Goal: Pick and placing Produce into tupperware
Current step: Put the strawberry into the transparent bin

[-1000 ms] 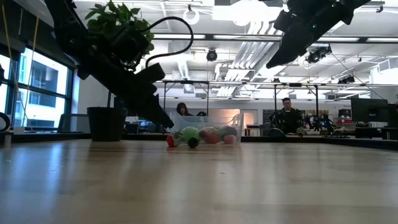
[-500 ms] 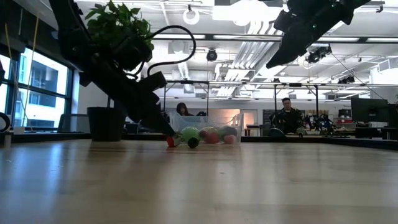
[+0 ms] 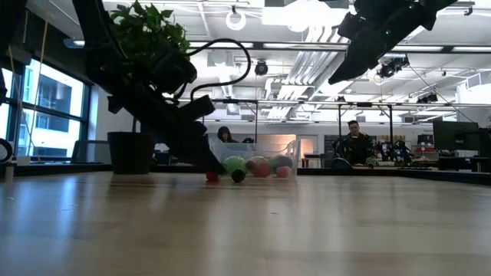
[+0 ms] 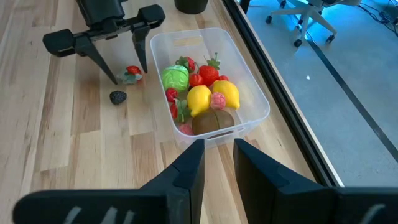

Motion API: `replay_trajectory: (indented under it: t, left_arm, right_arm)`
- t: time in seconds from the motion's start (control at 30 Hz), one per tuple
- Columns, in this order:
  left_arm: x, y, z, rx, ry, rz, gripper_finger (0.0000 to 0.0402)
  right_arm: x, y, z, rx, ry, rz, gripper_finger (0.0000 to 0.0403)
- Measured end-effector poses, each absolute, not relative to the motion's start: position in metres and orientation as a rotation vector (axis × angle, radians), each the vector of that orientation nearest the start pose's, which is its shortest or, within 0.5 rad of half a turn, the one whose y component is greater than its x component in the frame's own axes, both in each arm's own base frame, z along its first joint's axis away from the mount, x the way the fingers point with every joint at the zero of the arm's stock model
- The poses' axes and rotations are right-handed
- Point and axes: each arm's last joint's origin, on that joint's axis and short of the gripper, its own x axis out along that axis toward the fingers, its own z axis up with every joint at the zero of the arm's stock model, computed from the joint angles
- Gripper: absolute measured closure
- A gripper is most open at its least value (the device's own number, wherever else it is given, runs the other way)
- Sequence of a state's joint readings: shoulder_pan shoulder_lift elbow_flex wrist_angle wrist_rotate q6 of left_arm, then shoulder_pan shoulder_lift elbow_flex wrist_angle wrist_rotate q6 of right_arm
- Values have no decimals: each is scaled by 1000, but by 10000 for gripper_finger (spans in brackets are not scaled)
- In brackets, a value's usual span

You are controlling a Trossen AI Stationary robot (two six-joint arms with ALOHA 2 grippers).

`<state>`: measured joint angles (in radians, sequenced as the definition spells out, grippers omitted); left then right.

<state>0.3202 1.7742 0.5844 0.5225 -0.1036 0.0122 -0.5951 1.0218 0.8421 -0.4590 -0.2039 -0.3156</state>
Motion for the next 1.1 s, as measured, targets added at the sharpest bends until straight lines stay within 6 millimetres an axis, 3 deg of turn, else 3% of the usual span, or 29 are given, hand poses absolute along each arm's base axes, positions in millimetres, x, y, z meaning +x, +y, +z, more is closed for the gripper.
replay_trajectory:
  t: [0.23,1.1]
  left_arm:
    - [282,96,88,-94,692,381,163]
    - [282,96,88,-95,691,378,237]
  right_arm:
    - [178,-114,287,-52,643,-280,327]
    - [178,-114,287,-52,643,-280,327]
